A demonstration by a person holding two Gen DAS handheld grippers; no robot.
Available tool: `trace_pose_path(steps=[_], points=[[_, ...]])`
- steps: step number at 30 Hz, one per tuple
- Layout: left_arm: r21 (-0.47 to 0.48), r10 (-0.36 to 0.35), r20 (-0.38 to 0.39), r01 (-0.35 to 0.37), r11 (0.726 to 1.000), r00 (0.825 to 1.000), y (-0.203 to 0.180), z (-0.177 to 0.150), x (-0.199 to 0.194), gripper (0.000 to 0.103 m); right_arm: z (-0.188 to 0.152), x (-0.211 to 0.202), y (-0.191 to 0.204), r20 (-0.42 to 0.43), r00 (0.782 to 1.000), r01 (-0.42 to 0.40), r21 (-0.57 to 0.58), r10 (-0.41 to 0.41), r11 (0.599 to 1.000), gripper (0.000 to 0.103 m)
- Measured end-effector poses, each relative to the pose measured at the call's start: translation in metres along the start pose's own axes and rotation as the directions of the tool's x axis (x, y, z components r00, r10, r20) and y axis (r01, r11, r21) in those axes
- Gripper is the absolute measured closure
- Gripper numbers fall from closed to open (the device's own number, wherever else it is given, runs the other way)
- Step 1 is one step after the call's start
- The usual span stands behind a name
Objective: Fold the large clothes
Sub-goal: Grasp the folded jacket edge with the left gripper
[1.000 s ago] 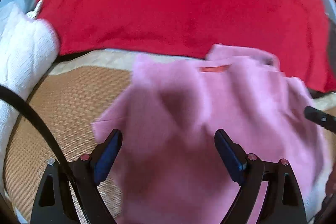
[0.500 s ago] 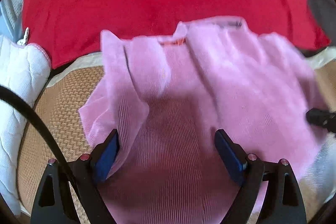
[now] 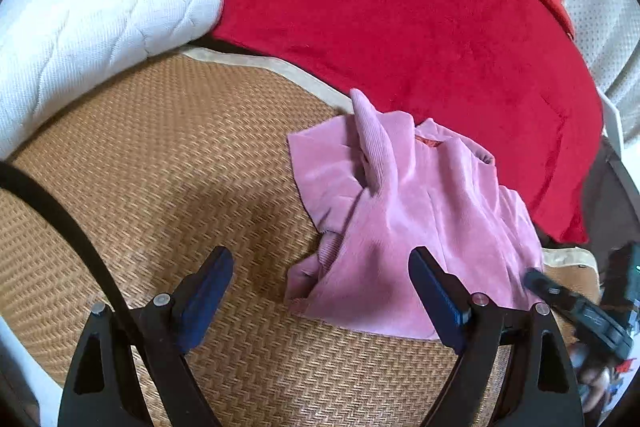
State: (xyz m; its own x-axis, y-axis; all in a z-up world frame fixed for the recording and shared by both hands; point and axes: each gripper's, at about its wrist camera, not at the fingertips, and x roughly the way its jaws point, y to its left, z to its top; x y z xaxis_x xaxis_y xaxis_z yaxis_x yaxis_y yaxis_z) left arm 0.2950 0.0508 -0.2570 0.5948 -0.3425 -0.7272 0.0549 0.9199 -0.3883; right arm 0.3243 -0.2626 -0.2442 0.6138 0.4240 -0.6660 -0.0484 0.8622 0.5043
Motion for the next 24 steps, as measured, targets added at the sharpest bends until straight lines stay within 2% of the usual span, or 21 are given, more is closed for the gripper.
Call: trace_pose_path(steps=[3,7,10,13,18,21,24], points=[[0.041,-0.007,-0.012,0.007,0.999,1.0,-0.008,-0.004,0.004,0.013,-0.005,0.032,-0.015,-0.092,0.995,0.044,0.056,-0.039,0.997,0.06],[-0.024,-0.068,-0.087,0.066,0.998,0.994,-0.011,-0.021,0.019,0.013,-0.002,0.033,-0.026,-0.09,0.996,0.009,0.104,0.001,0.995,0.06],[-0.084,-0.103,-0.11,0.094,0.992,0.989,-0.011,-0.029,0.028,0.013,0.0,0.036,-0.029,-0.093,0.995,-0.02,0.117,0.031,0.993,0.06],[-0.108,-0.085,-0.076,0.076,0.991,0.993,-0.012,-0.032,0.037,0.013,0.002,0.042,-0.028,-0.098,0.994,-0.026,0.112,0.037,0.993,0.06],[-0.167,-0.136,0.018,0.137,0.976,0.991,-0.014,-0.03,0.046,0.014,-0.004,0.031,-0.033,-0.096,0.994,-0.042,0.096,0.051,0.995,0.06],[-0.191,-0.158,0.072,0.169,0.967,0.985,-0.016,-0.026,0.052,0.042,-0.005,0.03,-0.036,-0.096,0.993,-0.061,0.098,0.07,0.993,0.06],[-0.204,-0.185,0.115,0.205,0.957,0.976,-0.02,-0.021,0.06,0.043,-0.005,0.03,-0.041,-0.098,0.991,-0.08,0.113,0.092,0.99,0.064]])
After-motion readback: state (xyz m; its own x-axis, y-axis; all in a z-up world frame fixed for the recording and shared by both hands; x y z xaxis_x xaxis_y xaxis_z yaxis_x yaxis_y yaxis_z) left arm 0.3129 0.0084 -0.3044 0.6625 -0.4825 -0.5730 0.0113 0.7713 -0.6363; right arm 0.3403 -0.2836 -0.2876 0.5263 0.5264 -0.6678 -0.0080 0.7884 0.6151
